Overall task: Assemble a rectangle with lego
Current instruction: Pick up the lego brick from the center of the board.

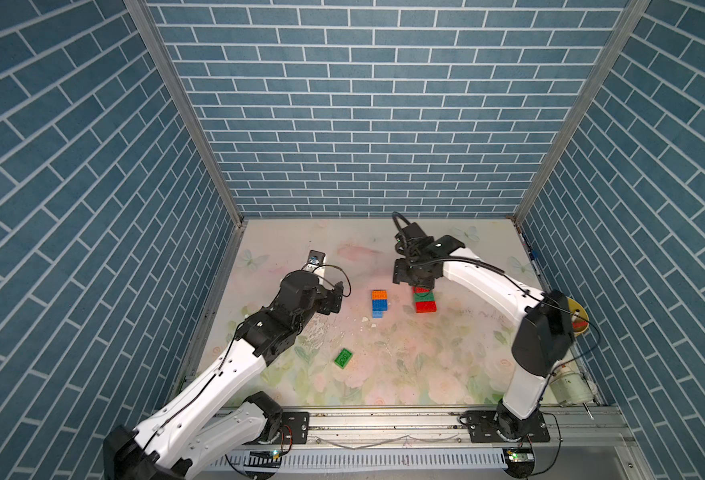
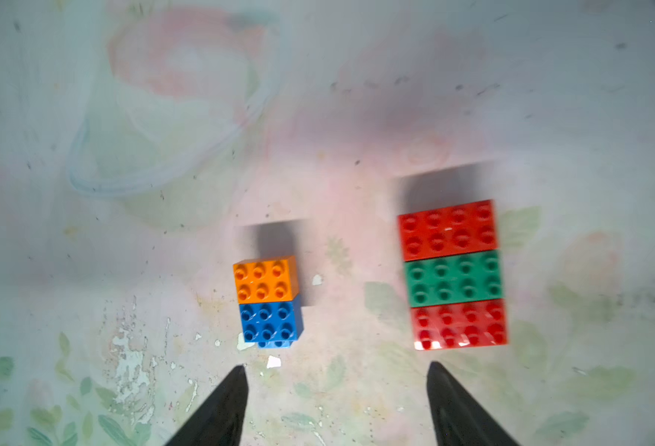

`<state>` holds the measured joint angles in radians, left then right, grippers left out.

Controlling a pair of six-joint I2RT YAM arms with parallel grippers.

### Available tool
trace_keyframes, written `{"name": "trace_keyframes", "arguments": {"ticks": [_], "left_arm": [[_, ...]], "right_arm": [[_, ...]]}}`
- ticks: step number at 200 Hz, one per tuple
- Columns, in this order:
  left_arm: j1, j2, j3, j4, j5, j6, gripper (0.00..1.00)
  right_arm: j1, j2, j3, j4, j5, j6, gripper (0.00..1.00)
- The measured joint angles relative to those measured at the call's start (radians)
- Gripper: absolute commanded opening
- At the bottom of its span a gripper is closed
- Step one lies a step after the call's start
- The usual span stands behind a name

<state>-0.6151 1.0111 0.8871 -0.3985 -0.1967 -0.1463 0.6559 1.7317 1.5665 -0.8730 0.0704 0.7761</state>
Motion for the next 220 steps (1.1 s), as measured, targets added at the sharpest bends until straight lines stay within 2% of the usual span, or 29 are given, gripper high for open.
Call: {"name": "trace_keyframes", "arguments": {"ticks": [19,38,64,84,135,193,220], "left_arm": [[-0.028,0.131,0.095,-0.132,0.043,-0.002,0.85],[-0.113,0.225,0.177,-0.261,0.053,-0.045,0.85],[-0.261,0.261,0.193,-0.388,0.08,-0.147,0.9],[-0.315,0.264,0.159,-0.435,0.1,-0.236,0.91],[-0.331,0.264,-0.013,-0.448,0.123,-0.38,0.92],[-0.333,0.386,-0.078,-0.355,0.153,-0.395,0.89],[-0.332,0.472,-0.079,-0.308,0.15,-0.377,0.74]], "right_arm": [[-0.087,-0.112,-0.092,0.018,-0.011,-0.027,0.73],[-0.144,-0.207,-0.187,0.043,-0.034,-0.052,0.73],[-0.19,-0.282,-0.302,0.091,-0.074,-0.076,0.73],[-0.211,-0.281,-0.355,0.134,-0.114,-0.092,0.73],[-0.269,-0.265,-0.374,0.185,-0.22,-0.156,0.73],[-0.308,-0.266,-0.395,0.214,-0.276,-0.176,0.73],[-0.312,-0.267,-0.408,0.216,-0.284,-0.176,0.73]]}}
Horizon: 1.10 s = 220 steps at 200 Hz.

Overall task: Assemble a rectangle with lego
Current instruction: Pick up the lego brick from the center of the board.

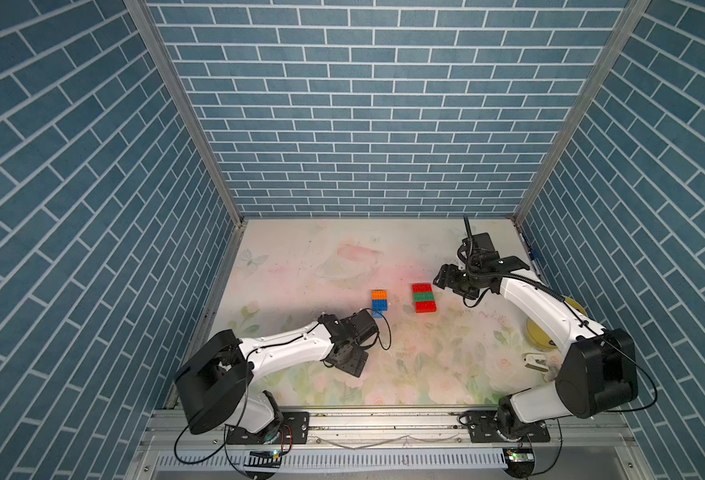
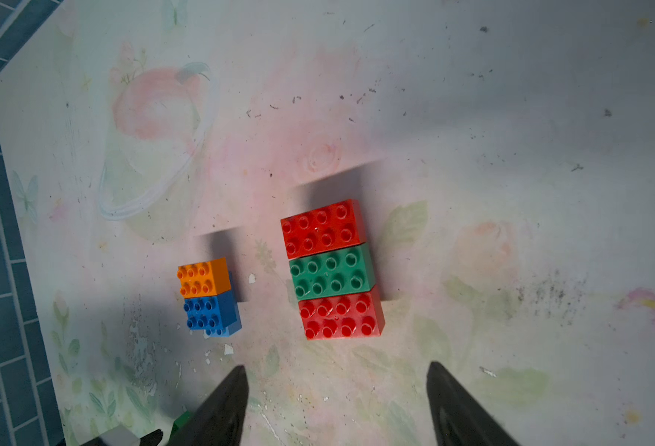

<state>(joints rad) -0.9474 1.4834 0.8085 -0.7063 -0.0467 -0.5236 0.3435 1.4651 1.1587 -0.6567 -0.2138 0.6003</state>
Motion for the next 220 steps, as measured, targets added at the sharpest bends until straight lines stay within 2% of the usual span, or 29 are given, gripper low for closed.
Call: {"name": "trace_keyframes", "arguments": {"ticks": [26,56,73,117,142,161,180,220], "left_arm": [[0.0,0.06,0.014,0.023,0.008,0.007,0.57],[-0.001,0.076,0.025,0.039,0.016,0.003,0.33],[-0.002,0.076,0.029,0.035,0.013,0.009,0.24],[-0.001,0.053,0.106,0.04,-0.014,0.019,0.19],[0.0,-0.022,0.164,0.175,0.014,0.081,0.19],[0.011,-0.098,0.17,0.337,0.109,0.156,0.18],[0.04,-0.155,0.158,0.513,0.255,0.232,0.18],[0.212,-0.202,0.097,0.772,0.631,0.342,0.17]], "right_arm": [[-0.004,-0.007,-0.004,0.001,-0.002,-0.003,0.73],[-0.01,-0.012,-0.007,0.003,-0.002,-0.004,0.73],[-0.013,-0.013,-0.011,0.005,-0.001,-0.004,0.73],[-0.029,-0.018,-0.012,0.007,-0.035,-0.005,0.72],[-0.055,-0.05,-0.018,0.034,-0.124,-0.008,0.71],[-0.066,-0.107,-0.028,0.076,-0.214,-0.027,0.68],[-0.067,-0.177,-0.039,0.145,-0.32,-0.047,0.63],[-0.067,-0.286,-0.049,0.307,-0.52,-0.062,0.58]]}}
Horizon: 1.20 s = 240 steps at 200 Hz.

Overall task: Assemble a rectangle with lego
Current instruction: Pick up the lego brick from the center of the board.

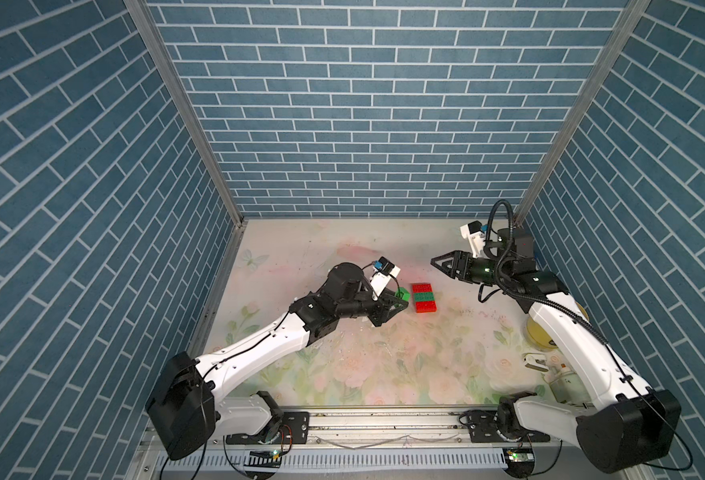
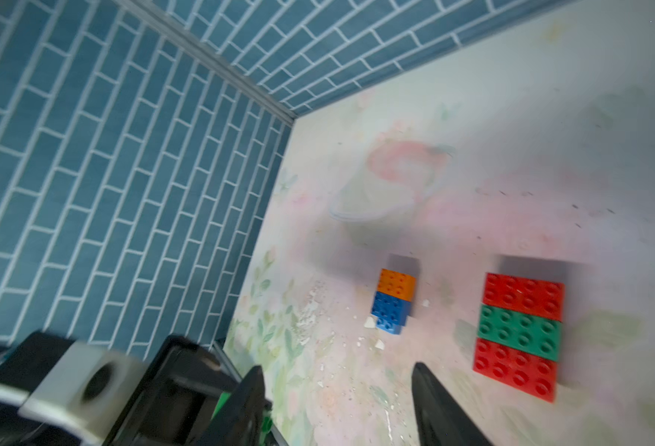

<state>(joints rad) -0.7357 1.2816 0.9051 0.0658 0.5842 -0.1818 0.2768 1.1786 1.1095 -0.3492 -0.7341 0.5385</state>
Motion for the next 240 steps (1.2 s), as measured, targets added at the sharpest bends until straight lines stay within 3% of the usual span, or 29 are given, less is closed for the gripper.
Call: {"name": "trace_keyframes", "arguments": {"ticks": [47,92,137,240], "left_arm": [[0.143,-0.009,-0.04,0.152,0.356,0.022,0.17],[0.175,-0.021,-0.042,0.27,0.543,-0.012,0.17],[0.176,0.008,-0.018,0.288,0.598,-0.032,0.17],[0.188,0.084,0.1,0.226,0.591,-0.008,0.17]], "right_arm": [[0.031,-0.01,-0.021,0.238,-0.192,0.023,0.56],[0.187,0.053,0.049,0.28,-0.251,-0.018,0.58],[0.261,0.099,0.079,0.257,-0.261,-0.076,0.57],[0.29,0.051,0.077,0.209,-0.257,-0.126,0.54]]}}
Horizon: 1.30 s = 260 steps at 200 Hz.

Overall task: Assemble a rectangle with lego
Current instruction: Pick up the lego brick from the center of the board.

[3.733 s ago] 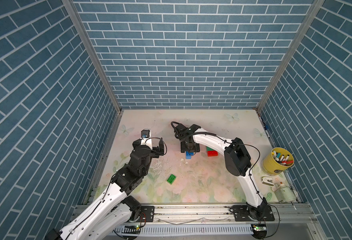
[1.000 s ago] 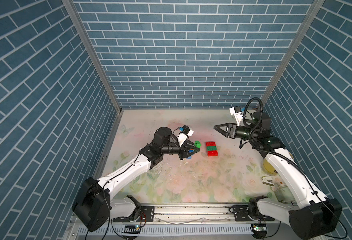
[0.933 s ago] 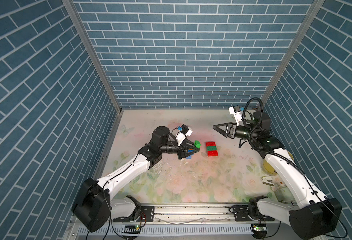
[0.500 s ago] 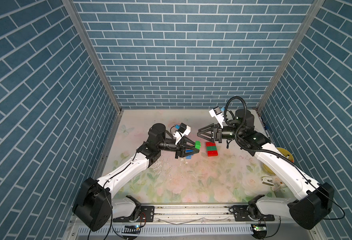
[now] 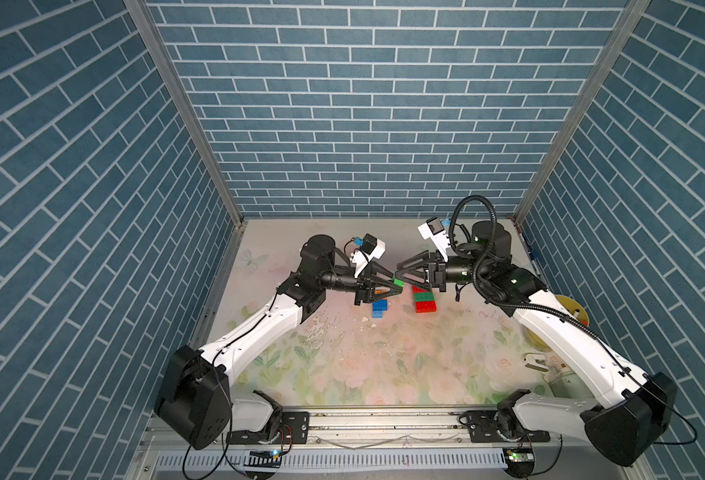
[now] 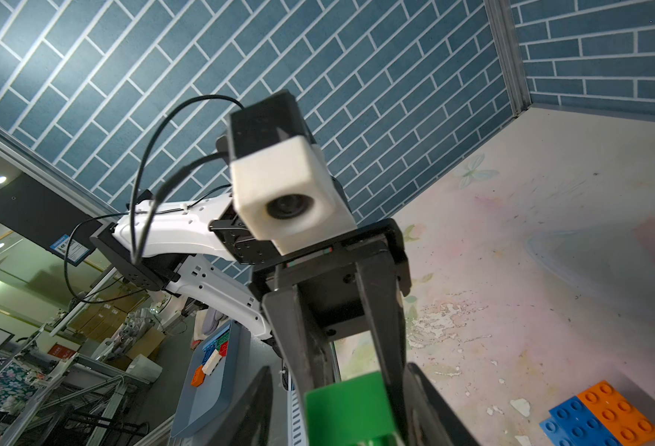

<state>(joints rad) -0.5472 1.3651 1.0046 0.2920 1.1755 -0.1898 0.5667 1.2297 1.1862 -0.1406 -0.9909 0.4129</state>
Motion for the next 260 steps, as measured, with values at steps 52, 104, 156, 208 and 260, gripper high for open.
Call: {"name": "trace_keyframes", "arguments": {"ticks": [52,104,156,208,260], "left_arm": [[0.002,0.012,0.013,-0.026,-0.01,0.003,0.17],[0.002,0.011,0.019,-0.054,-0.012,0.003,0.17],[0.002,0.01,0.022,-0.055,-0.015,0.003,0.17],[0.002,0.008,0.022,-0.055,-0.019,0.004,0.18],[0.002,0.008,0.035,-0.055,-0.026,0.003,0.18]], "right_arm": [[0.003,-0.017,0.0,-0.022,0.004,-0.022,0.58],[0.003,-0.017,-0.002,-0.035,0.027,-0.055,0.65],[0.003,-0.017,-0.007,-0.054,0.05,-0.056,0.7],[0.003,-0.017,-0.008,-0.063,0.064,-0.064,0.69],[0.003,-0.016,-0.011,-0.06,0.064,-0.069,0.61]]}}
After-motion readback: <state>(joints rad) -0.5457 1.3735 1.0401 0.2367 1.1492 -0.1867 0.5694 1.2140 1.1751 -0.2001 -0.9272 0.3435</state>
